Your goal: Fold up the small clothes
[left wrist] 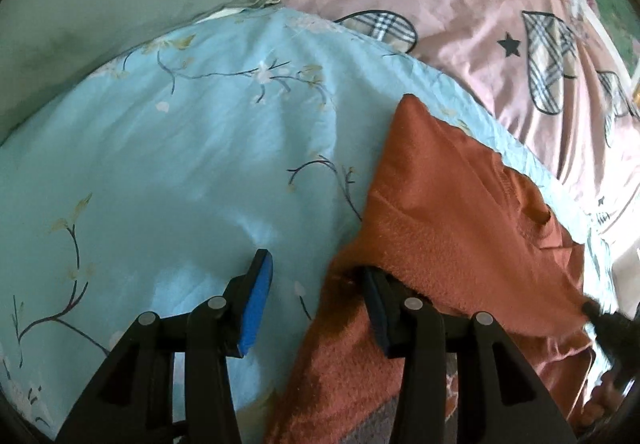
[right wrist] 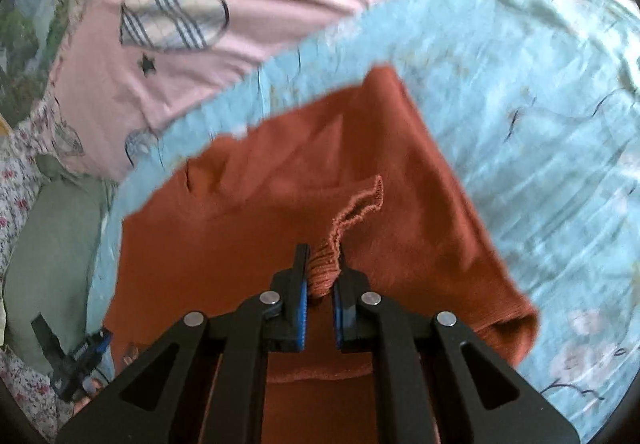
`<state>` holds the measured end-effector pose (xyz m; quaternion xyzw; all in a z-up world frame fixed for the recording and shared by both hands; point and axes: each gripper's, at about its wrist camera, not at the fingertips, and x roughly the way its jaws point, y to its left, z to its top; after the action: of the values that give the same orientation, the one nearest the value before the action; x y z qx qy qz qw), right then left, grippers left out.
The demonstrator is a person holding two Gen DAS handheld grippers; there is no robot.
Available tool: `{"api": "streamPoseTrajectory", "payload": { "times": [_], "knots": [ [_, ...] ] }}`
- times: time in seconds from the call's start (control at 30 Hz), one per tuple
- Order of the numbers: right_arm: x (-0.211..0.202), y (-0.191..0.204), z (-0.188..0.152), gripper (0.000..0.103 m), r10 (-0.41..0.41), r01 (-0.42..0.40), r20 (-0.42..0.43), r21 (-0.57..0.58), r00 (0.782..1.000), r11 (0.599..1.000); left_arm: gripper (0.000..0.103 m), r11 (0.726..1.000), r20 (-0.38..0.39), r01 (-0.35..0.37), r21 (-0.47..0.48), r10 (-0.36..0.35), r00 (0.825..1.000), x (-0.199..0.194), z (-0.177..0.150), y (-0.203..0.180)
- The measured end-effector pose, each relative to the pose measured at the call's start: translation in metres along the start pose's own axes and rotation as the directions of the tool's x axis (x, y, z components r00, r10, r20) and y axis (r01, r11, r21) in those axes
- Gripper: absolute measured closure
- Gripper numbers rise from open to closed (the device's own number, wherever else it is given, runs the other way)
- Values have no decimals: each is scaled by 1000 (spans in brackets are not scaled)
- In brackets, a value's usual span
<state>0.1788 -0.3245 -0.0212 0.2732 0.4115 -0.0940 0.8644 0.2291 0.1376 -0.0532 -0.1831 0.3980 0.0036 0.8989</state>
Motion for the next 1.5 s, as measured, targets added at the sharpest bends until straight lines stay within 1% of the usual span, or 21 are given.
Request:
{"api": "streamPoseTrajectory", "payload": {
  "times": [0.17,0.2,0.27,0.33,0.4,0.47,0.5,0.57,0.63,0.67,0.7,0.77,0.8,0.83,0.9,0.97,1.07,1.2,1.27,1.4,1.5],
  "knots": [
    [-3,-1,2,92,-71,71,32,-9,997,997,57,999,4,-3,47,3,1000,1,-5,-9],
    [0,-3,0,92,-76,76,9,-15,997,997,56,999,8,-8,52,8,1000,0,-6,-10],
    [19,-5,-3,92,-105,102,-92,-40,990,994,56,999,17,-25,40,24,1000,1,-7,-8],
    [27,-10,-7,91,-143,139,-118,-37,983,990,56,1000,5,-6,8,6,1000,3,-5,-2],
    [19,-13,-7,87,-179,178,-92,-17,980,984,56,1000,7,18,-19,-18,1000,1,-5,4],
    [1,-7,-6,85,-268,268,-11,-19,963,963,56,1000,9,21,-23,-20,1000,1,-6,5],
    [-9,0,-6,85,-257,258,35,-24,966,966,56,999,8,21,-25,-21,1000,1,-6,6],
    [-11,13,-8,85,-182,185,49,-66,982,980,56,1000,7,18,-23,-18,1000,2,-6,5],
    [3,25,-13,80,-75,71,-24,-120,997,990,56,1000,8,15,-20,-15,1000,2,-7,4],
    [11,28,-15,79,-60,51,-62,-131,996,990,56,1000,9,17,-22,-16,1000,1,-7,5],
    [21,28,-18,79,-75,61,-95,-142,993,988,56,999,8,22,-25,-22,1000,1,-7,6],
    [38,13,-23,81,-159,140,-155,-130,975,982,56,999,4,34,-37,-34,999,1,-6,7],
    [36,4,-25,82,-131,117,-154,-95,979,989,56,998,-1,39,-42,-39,999,0,-6,9],
    [27,-5,-27,82,-113,105,-142,-61,983,993,56,998,-7,37,-46,-37,999,-1,-7,10],
    [5,-15,-30,79,-184,178,-101,-64,978,982,58,999,-20,15,-46,-16,1000,-9,-10,15],
    [-15,-26,-37,77,-194,191,-83,-45,978,981,58,998,-39,50,-46,-52,998,-19,-15,20],
    [-46,-44,-50,72,-93,94,-103,2,990,996,56,992,-64,124,-24,-126,990,-43,-29,26],
    [-93,-39,-79,62,-42,38,-121,-40,992,998,47,987,-71,149,68,-144,987,-82,-54,25],
    [-119,-37,-100,58,-36,27,-128,-68,991,997,43,983,-78,154,99,-146,986,-101,-70,28],
    [-158,-47,-136,55,-31,18,-152,-81,988,997,42,979,-132,171,111,-156,979,-124,-104,43],
    [-174,-69,-162,55,93,-95,-205,-4,974,995,42,972,-194,214,98,-193,962,-134,-132,57]
  ]
}}
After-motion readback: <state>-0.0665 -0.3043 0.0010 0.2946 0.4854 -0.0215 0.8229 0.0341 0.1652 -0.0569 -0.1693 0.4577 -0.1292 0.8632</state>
